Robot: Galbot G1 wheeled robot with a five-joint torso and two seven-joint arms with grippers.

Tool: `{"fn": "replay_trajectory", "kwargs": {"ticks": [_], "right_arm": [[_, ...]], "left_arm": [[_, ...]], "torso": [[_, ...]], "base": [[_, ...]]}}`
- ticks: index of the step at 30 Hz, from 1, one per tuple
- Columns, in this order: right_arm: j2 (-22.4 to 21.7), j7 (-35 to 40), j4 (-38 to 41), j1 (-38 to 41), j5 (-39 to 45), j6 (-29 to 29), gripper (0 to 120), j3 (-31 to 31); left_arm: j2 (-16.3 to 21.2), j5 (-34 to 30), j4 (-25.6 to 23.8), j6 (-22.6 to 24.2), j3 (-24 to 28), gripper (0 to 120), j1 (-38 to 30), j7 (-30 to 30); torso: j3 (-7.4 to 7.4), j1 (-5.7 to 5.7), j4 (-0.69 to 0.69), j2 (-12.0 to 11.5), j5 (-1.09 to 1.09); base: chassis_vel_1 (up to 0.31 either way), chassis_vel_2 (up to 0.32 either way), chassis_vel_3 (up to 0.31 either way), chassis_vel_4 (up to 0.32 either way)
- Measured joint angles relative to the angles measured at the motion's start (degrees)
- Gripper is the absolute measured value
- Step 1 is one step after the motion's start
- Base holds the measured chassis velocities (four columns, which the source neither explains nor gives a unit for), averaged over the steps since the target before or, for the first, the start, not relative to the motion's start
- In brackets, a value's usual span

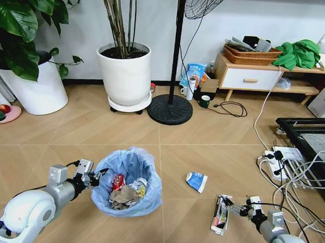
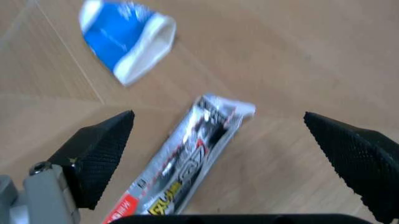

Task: Pick up the trash bin and place the garbage on the floor into it.

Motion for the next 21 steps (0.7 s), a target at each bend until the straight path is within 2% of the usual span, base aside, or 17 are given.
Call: {"fn": "replay_trajectory", "kwargs": {"ticks": [5, 21], "right_arm": [[0.0, 1.6, -5.3, 2.5, 0.1, -0.4, 100, -3.4], [2.2, 4.2, -10.6, 6.2, -0.1, -0.5, 100, -6.2]], "left_arm": [[-0.2, 0.3, 0.0, 0.0, 0.1, 0, 0.1, -0.2], [0.2, 0.0, 0.7, 0.3, 0.8, 0, -1.0, -0.6]], "torso": [[0.00, 0.00, 0.00, 0.0, -0.02], [0.00, 0.00, 0.00, 0.0, -0.02]], "base": [[0.000, 0.000, 0.000, 0.000], [0.000, 0.000, 0.000, 0.000]]}}
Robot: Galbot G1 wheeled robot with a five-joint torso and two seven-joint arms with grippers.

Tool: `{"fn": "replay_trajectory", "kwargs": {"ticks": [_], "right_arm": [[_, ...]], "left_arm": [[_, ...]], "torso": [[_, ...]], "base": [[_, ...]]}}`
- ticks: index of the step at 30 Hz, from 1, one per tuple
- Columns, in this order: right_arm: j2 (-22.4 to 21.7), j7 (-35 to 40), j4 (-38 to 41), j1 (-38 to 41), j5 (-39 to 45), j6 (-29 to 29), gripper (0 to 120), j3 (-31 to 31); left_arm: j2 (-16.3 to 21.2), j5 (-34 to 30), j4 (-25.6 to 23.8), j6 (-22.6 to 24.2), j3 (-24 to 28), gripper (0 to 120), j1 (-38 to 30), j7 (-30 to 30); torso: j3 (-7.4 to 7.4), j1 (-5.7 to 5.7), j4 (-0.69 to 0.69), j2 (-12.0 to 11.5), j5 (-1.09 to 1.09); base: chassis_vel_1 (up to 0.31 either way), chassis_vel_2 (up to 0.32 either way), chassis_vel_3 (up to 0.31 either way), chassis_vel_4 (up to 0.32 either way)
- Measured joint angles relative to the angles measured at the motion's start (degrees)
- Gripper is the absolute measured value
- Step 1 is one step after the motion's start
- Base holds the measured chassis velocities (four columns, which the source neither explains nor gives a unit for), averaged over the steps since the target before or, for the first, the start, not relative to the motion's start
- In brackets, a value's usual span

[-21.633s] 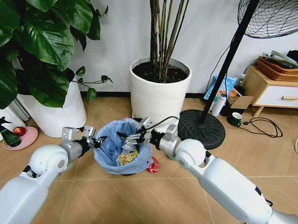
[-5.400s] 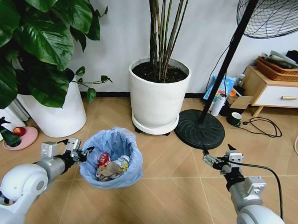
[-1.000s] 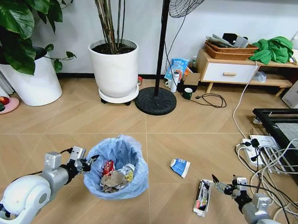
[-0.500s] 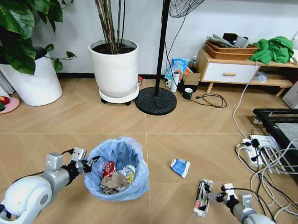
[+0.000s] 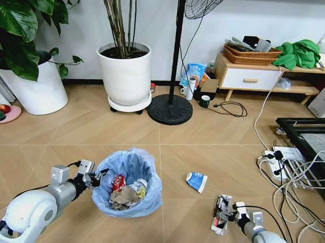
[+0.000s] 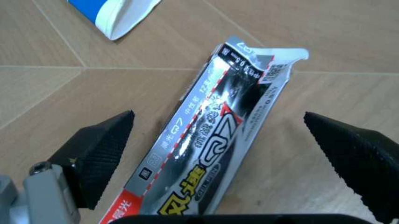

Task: Pick up the trash bin and place the garbage on the floor into it.

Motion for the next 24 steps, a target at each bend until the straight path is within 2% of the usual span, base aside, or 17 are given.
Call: {"fn": "replay_trajectory", "kwargs": {"ticks": [3, 7, 11, 14, 17, 19, 21, 24], "right_arm": [[0.4, 0.2, -0.6, 0.5, -0.2, 0.0, 98, -0.2], [0.9, 0.9, -2.0, 1.3, -0.7, 0.0, 81, -0.7], [1.2, 1.2, -2.8, 1.8, -0.7, 0.0, 71, -0.8], [1.4, 1.2, -3.7, 2.3, -0.9, 0.0, 56, -0.9], [1.5, 1.2, -4.0, 2.3, -1.1, 0.0, 49, -0.9], [1.8, 1.2, -4.4, 2.5, -1.3, 0.3, 38, -1.0], [1.8, 1.2, -4.6, 2.6, -1.4, 0.3, 34, -1.0], [2.0, 1.2, -4.7, 2.6, -1.5, 0.5, 20, -1.0]], "left_arm": [[0.1, -0.1, 0.1, 0.0, 0.0, 0, -0.1, 0.0], [0.3, -0.3, 0.4, 0.1, 0.0, 0, -0.5, -0.1], [0.4, -0.4, 0.5, 0.1, 0.1, 0, -0.8, -0.1], [0.4, -0.5, 0.6, 0.1, 0.1, 0, -1.0, -0.1], [0.4, -0.5, 0.7, 0.1, 0.1, 0, -1.1, -0.1], [0.5, -0.5, 0.8, 0.1, 0.2, 0, -1.2, 0.0], [0.5, -0.6, 0.8, 0.1, 0.2, 0, -1.3, 0.0], [0.7, -0.7, 0.8, 0.1, 0.2, 0, -1.4, 0.0]], "torso": [[0.00, 0.00, 0.00, 0.0, 0.00], [0.00, 0.00, 0.00, 0.0, 0.00], [0.00, 0.00, 0.00, 0.0, 0.00], [0.00, 0.00, 0.00, 0.0, 0.00], [0.00, 0.00, 0.00, 0.0, 0.00], [0.00, 0.00, 0.00, 0.0, -0.01], [0.00, 0.00, 0.00, 0.0, -0.02], [0.00, 0.00, 0.00, 0.0, -0.01]], "base": [[0.000, 0.000, 0.000, 0.000], [0.000, 0.000, 0.000, 0.000], [0.000, 0.000, 0.000, 0.000], [0.000, 0.000, 0.000, 0.000], [0.000, 0.000, 0.000, 0.000], [0.000, 0.000, 0.000, 0.000], [0.000, 0.000, 0.000, 0.000], [0.000, 0.000, 0.000, 0.000]]}}
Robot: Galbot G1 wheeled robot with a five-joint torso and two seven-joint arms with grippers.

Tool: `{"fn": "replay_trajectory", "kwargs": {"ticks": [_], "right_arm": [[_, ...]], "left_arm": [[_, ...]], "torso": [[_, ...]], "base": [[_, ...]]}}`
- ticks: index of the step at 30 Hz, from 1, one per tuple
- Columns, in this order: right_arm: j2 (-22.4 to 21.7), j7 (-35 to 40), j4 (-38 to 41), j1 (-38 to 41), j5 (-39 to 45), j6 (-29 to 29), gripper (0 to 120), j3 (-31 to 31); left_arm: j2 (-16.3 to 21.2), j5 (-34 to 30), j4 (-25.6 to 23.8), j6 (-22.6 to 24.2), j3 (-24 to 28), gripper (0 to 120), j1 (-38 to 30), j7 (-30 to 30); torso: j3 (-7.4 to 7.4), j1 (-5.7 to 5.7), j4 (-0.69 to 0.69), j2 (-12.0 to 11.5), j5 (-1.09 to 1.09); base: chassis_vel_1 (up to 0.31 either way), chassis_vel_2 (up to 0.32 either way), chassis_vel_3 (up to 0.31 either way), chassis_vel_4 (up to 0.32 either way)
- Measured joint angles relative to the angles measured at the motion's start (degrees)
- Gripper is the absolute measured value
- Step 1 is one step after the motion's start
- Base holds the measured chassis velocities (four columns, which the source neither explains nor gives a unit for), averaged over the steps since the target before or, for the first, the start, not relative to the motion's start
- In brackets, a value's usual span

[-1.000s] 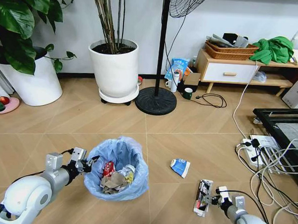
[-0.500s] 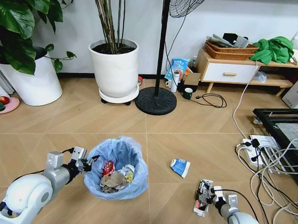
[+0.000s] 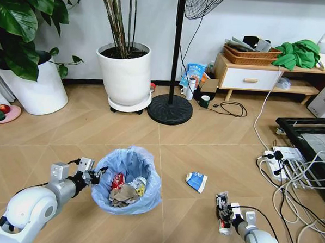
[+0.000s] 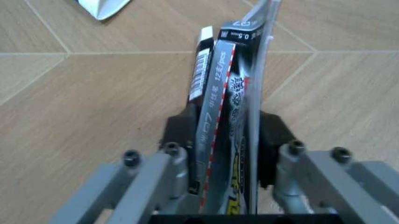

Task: Pick up the trash bin and place the garbage on the floor into it.

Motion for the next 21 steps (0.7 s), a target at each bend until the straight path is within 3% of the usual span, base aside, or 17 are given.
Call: {"fn": "replay_trajectory", "kwargs": {"ticks": [9, 21], "right_arm": [[0.5, 0.4, 0.0, -0.2, 0.0, 0.2, 0, 0.2], [-0.2, 2.7, 2.5, 1.1, 3.4, 0.3, 0, 0.0]], "left_arm": [[0.4, -0.3, 0.0, 0.0, -0.1, 0, 0.0, 0.1], [1.2, -1.2, 0.8, 0.1, 0.4, 0, -1.3, 0.2]], "torso": [[0.00, 0.00, 0.00, 0.0, 0.00], [0.01, 0.00, 0.00, 0.0, 0.03]], "base": [[0.000, 0.000, 0.000, 0.000], [0.000, 0.000, 0.000, 0.000]]}}
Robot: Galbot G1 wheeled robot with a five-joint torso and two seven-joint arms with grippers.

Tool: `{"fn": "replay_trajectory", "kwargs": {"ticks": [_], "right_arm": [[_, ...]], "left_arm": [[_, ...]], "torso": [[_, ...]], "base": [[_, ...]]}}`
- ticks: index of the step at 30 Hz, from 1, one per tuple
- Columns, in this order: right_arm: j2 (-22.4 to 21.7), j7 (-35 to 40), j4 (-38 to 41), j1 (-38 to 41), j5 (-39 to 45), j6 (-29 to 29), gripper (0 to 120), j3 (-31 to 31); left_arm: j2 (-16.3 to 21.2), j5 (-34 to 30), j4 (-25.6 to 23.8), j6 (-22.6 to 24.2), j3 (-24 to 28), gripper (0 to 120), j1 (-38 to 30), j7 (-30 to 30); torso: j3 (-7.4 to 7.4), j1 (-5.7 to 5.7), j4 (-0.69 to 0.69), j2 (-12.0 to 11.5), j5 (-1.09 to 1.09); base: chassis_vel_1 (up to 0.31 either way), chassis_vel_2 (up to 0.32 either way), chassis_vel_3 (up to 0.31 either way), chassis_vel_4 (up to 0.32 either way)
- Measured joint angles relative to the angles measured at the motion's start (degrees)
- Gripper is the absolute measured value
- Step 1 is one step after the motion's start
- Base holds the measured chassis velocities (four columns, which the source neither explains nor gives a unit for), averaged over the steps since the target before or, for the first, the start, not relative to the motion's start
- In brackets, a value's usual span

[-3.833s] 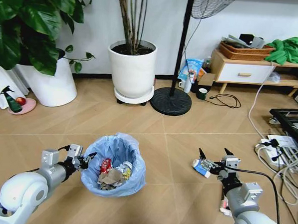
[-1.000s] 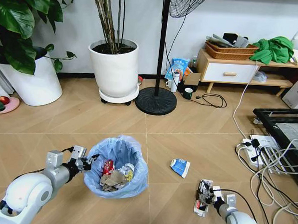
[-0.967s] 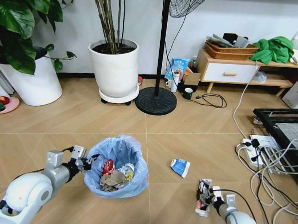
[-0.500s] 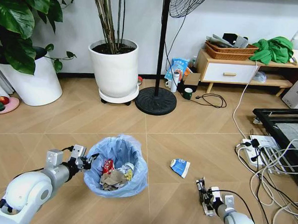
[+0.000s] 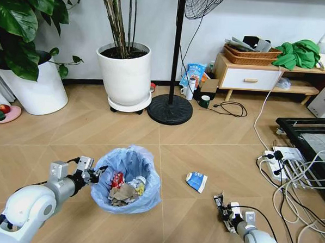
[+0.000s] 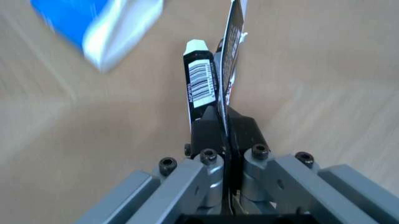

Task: Pick up the trash bin and place the garbage on the floor into it.

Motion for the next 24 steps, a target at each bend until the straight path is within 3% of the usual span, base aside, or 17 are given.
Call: {"fn": "replay_trajectory", "kwargs": {"ticks": [12, 16, 24], "right_arm": [[-3.8, 1.7, 13.8, 4.9, 10.2, -0.4, 0, -0.9], [-7.3, 2.9, 23.1, 8.0, 14.9, -1.1, 0, -3.9], [-11.7, 2.8, 29.4, 14.4, 19.9, -1.5, 0, -10.8]], "left_arm": [[1.4, -2.3, 4.0, 0.8, 3.2, 0, -5.9, -0.3], [1.4, -3.6, 7.0, 1.3, 7.1, 0, -11.3, -1.1], [0.8, -5.0, 11.3, 1.5, 13.8, 0, -19.1, -2.2]], "torso": [[0.00, 0.00, 0.00, 0.0, -0.01], [0.01, 0.00, 0.00, 0.0, -0.01], [0.00, 0.00, 0.00, 0.0, 0.00]], "base": [[0.000, 0.000, 0.000, 0.000], [0.000, 0.000, 0.000, 0.000], [0.000, 0.000, 0.000, 0.000]]}}
